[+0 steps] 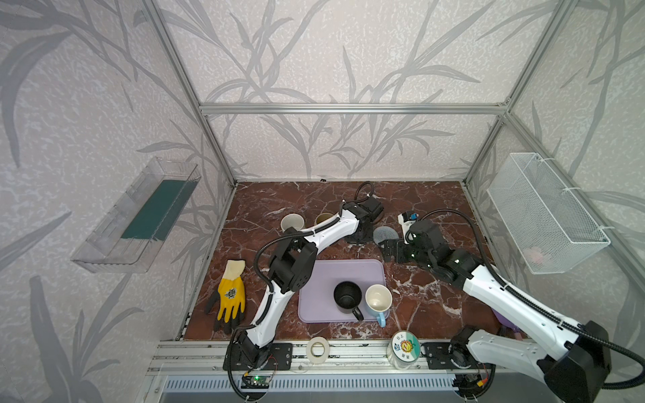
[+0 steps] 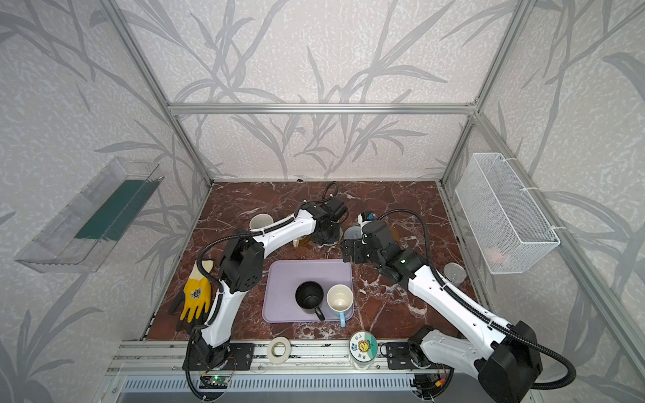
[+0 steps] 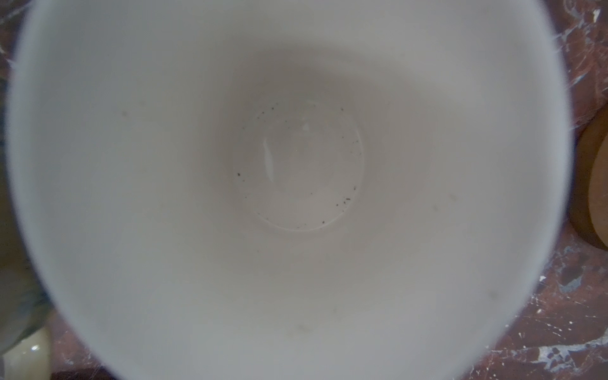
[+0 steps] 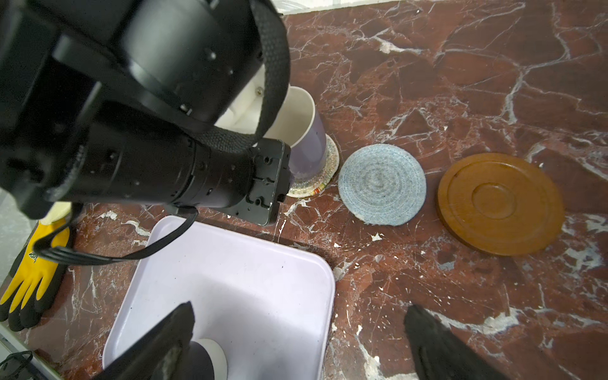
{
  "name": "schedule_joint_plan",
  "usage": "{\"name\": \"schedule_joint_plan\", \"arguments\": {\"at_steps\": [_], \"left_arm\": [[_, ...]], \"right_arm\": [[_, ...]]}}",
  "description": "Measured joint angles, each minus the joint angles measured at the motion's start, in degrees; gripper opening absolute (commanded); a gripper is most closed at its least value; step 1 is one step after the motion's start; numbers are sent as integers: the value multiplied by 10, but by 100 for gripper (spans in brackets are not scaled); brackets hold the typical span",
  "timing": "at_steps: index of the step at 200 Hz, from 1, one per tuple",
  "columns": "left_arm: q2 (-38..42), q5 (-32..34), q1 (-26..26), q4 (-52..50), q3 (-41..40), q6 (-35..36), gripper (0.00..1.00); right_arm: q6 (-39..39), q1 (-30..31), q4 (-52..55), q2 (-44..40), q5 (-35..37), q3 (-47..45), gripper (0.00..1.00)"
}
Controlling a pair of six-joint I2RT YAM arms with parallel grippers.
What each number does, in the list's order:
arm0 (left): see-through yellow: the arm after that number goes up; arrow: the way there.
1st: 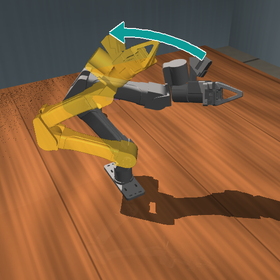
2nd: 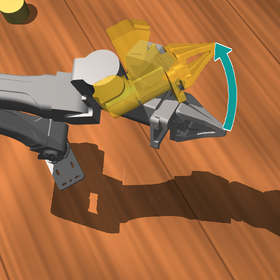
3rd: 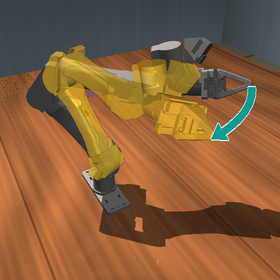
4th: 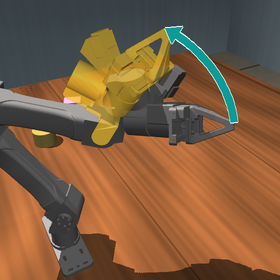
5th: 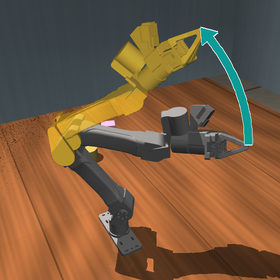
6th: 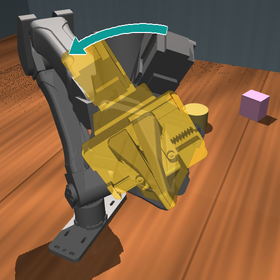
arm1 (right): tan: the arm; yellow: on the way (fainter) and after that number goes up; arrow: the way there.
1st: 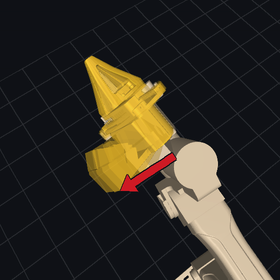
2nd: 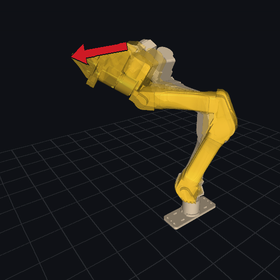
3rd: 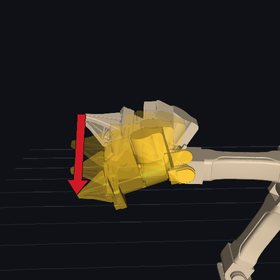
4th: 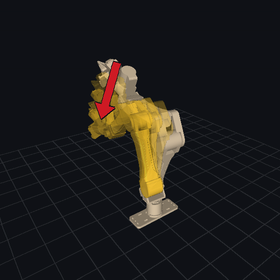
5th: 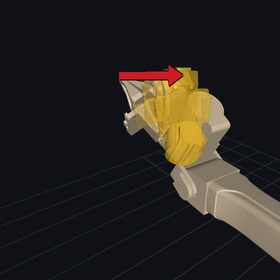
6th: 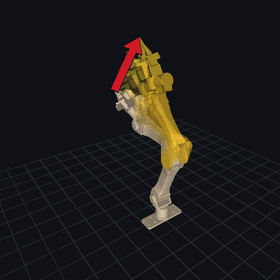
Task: Place cups on coasters
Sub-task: Place the cup on the coaster.
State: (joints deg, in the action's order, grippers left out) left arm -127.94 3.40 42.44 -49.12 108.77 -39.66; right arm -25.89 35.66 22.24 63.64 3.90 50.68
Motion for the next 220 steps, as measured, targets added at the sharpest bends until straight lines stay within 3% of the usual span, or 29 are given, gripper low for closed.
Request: {"name": "schedule_joint_plan", "arguments": {"at_steps": [29, 92, 150, 161, 206, 220], "left_arm": [[0, -4, 0, 3, 0, -4, 0], [0, -7, 0, 3, 0, -8, 19], [0, -5, 3, 9, 0, -11, 28], [0, -4, 3, 9, 0, -11, 34], [0, -3, 3, 9, 0, -15, 35], [0, -2, 3, 9, 0, -15, 42]], "right_arm": [[0, 0, 1, 0, 1, -1, 99], [2, 0, 1, 0, 1, -2, 99], [4, -1, 1, -2, 1, -10, 99], [4, -1, 2, -4, 1, -10, 99], [4, -2, 2, -9, 1, -10, 99], [4, -2, 2, -9, 1, -10, 99]]}}
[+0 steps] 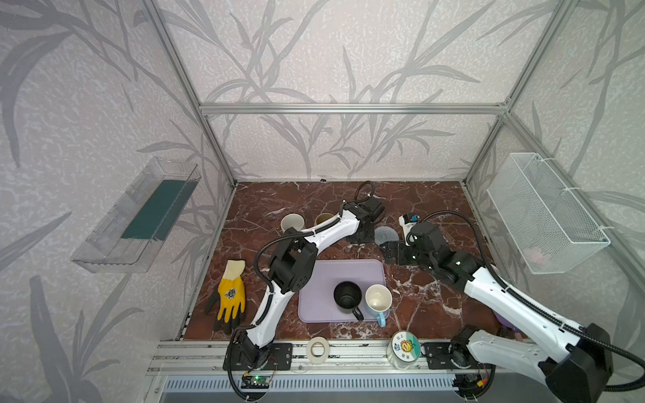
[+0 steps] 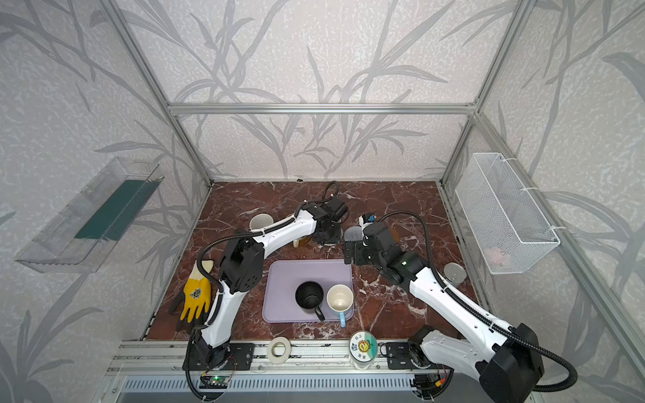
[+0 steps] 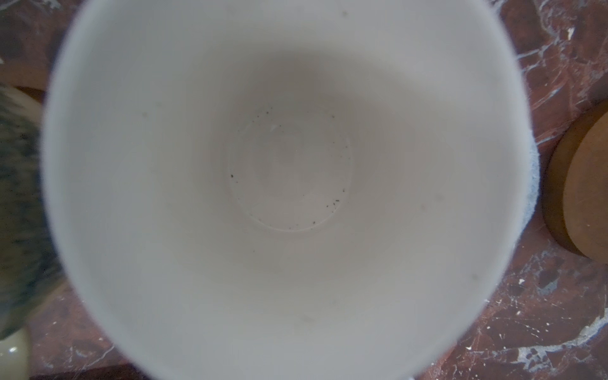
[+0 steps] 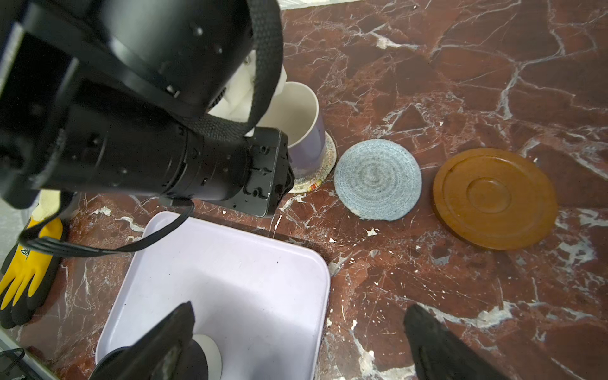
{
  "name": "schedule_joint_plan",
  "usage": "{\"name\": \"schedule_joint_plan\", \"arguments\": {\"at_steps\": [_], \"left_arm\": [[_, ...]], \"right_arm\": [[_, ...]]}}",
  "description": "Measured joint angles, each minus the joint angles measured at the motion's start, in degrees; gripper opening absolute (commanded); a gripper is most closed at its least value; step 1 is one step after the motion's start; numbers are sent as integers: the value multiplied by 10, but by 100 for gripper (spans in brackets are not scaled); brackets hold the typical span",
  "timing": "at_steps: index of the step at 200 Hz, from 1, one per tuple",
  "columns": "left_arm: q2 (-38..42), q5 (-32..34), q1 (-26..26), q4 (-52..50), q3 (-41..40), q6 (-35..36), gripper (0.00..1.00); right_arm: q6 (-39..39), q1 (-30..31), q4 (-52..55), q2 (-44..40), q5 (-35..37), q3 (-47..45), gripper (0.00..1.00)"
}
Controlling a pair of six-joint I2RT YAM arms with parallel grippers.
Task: Place cups on coasters
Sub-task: Place the cup on the coaster.
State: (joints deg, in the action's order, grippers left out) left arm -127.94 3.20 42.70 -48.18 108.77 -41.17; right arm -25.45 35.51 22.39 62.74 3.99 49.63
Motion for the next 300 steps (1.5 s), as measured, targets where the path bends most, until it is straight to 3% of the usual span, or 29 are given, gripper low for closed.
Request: {"name": "schedule_joint_plan", "arguments": {"at_steps": [15, 27, 60, 77, 90, 180, 220, 244, 300], "left_arm": [[0, 2, 0, 0, 0, -1, 43], [0, 3, 0, 0, 0, 0, 55], [0, 12, 0, 0, 0, 2, 70], [2, 17, 0, 0, 0, 4, 82], [6, 18, 0, 0, 0, 7, 99], [100, 38, 0, -12, 18, 22, 99], [193, 40, -7, 3, 8, 45, 99], [252, 8, -20, 18, -11, 57, 99], [369, -71, -85, 64, -146, 72, 99]], "right_arm": [[0, 0, 0, 0, 0, 0, 99], [0, 0, 0, 0, 0, 0, 99], [0, -1, 0, -1, 0, 0, 99], [0, -1, 0, -1, 0, 0, 99], [0, -1, 0, -1, -1, 0, 99], [48, 11, 11, -43, -56, -4, 99], [71, 117, 51, -53, -26, -4, 99], [70, 175, 70, -38, -8, -4, 99], [66, 284, 87, 9, 31, 5, 99]]}}
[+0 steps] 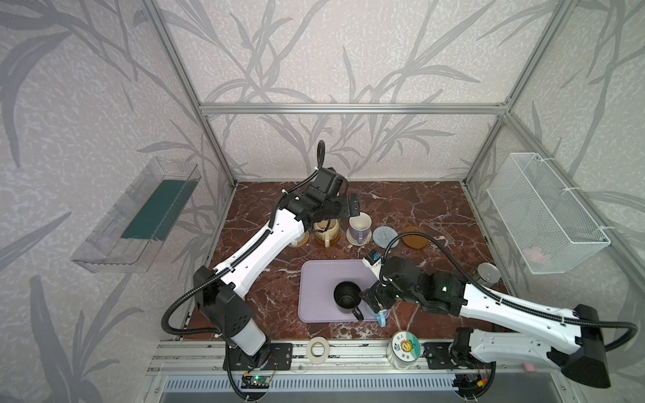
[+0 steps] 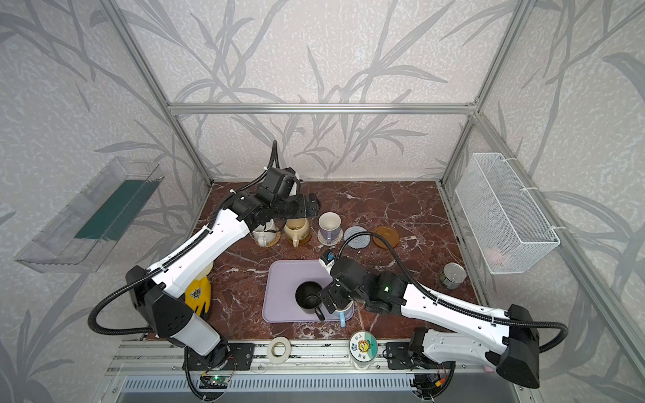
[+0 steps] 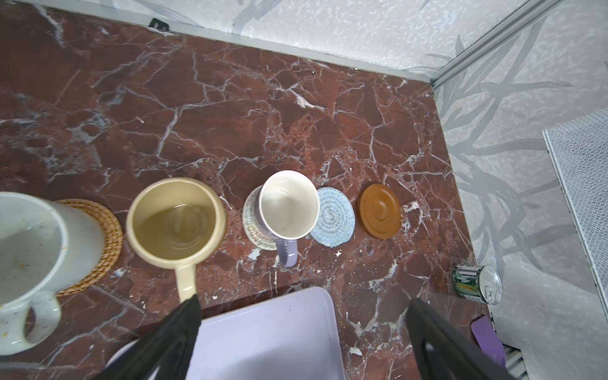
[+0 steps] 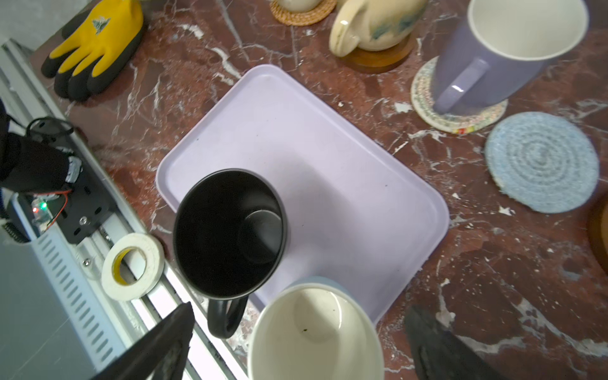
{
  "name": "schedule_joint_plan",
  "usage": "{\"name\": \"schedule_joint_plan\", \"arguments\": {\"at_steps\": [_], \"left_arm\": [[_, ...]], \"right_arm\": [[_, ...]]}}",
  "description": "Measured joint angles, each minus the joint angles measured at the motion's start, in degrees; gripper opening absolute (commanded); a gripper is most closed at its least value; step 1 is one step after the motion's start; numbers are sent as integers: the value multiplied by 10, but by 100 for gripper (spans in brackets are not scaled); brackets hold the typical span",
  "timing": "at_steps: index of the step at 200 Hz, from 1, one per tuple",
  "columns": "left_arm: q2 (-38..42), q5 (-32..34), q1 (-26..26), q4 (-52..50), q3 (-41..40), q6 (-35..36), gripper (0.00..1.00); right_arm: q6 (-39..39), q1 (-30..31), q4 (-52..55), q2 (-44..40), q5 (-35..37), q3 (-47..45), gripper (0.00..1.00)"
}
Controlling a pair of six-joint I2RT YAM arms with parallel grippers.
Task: Place cups on coasters
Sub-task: Place the cup on the coaster, then pick up the cup from the tray.
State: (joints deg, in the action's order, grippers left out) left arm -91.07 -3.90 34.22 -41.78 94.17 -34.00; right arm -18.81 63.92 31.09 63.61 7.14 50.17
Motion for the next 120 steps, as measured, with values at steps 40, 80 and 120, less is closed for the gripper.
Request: {"name": "schedule_joint_plan", "arguments": {"at_steps": [40, 80, 120], "left_arm": [[62, -60, -37, 7, -57, 6, 99], [108, -89, -43, 11, -107, -1, 99], [135, -100, -43, 16, -159, -16, 99]], "right_arm": [[-7, 45, 4, 11, 19, 15, 99], [-11, 84, 6, 28, 26, 28, 89], [-20, 101, 7, 36, 20, 31, 66]]}}
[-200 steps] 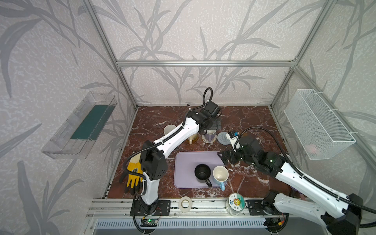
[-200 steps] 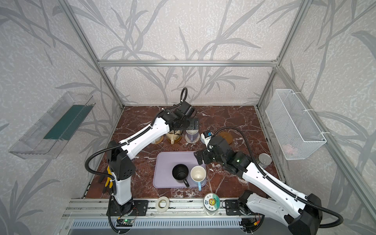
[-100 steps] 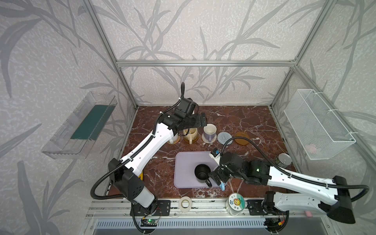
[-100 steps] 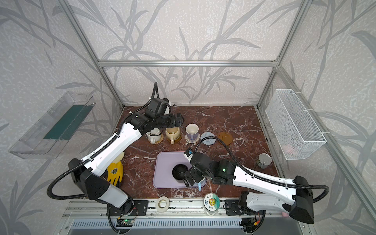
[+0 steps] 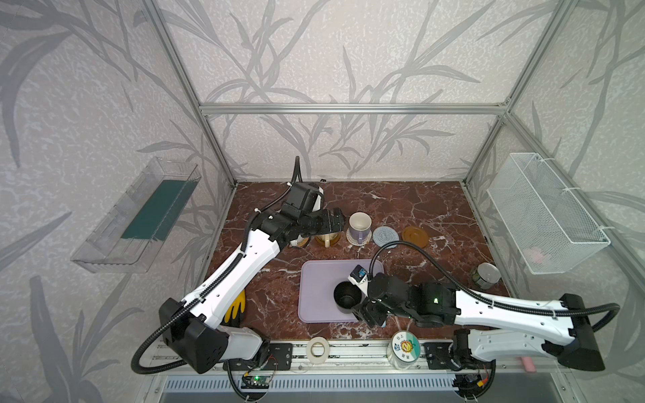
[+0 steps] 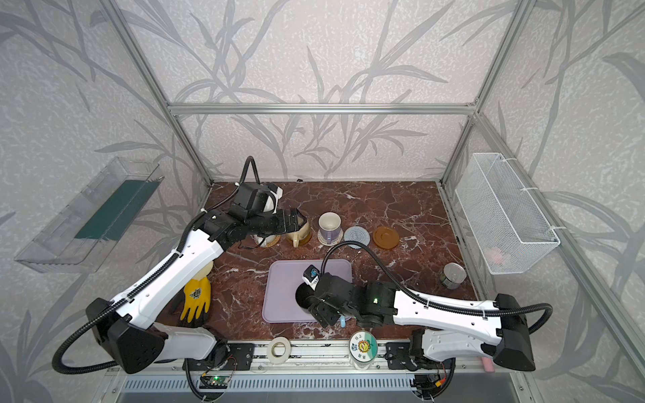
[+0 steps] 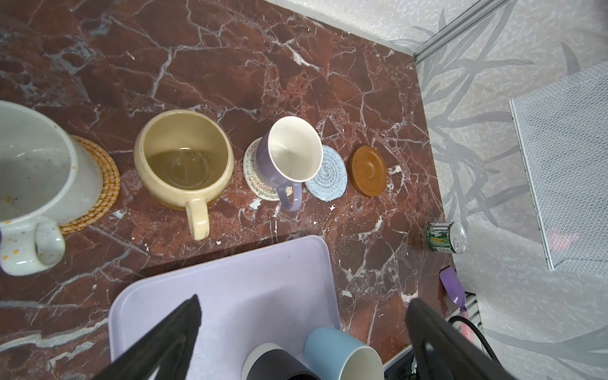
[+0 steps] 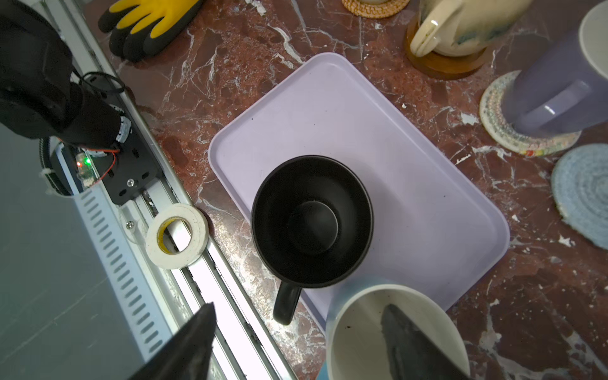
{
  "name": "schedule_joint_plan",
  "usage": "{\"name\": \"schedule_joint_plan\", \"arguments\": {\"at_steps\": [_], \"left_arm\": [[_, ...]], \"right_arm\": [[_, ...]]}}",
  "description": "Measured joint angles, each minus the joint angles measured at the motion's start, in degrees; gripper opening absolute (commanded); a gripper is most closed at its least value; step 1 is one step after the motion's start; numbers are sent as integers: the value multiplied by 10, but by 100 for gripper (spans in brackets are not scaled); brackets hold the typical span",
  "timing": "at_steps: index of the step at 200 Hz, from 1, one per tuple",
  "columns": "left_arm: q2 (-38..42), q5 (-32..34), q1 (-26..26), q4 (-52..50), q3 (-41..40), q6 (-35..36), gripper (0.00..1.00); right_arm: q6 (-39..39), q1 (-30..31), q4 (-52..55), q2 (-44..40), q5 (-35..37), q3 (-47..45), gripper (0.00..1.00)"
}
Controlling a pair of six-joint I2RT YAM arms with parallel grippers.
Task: Place cups on coasters
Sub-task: Pick up the cup from the tray.
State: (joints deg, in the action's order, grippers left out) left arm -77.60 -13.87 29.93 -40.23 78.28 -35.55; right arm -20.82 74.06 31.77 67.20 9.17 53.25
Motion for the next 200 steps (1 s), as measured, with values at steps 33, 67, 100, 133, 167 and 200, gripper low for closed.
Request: {"name": "schedule_joint_plan", "arguments": {"at_steps": [33, 67, 100, 133, 167, 200], "left_arm": [[17, 0, 0, 2, -35, -14, 99], [31, 0, 0, 15, -70, -28, 99], [34, 0, 0, 25, -85, -37, 99], [34, 0, 0, 36, -97, -42, 99], [41, 1, 0, 41, -107, -46, 99], [48, 2, 0, 49, -116, -50, 99]], "right_arm": [[-8, 8, 0, 16, -2, 0, 60], [-21, 19, 0, 24, -2, 0, 51], [-30, 30, 1, 47, -2, 0, 46], [-34, 33, 7, 73, -2, 4, 43], [-34, 33, 16, 94, -2, 8, 43], [-36, 33, 27, 111, -1, 25, 43]]}}
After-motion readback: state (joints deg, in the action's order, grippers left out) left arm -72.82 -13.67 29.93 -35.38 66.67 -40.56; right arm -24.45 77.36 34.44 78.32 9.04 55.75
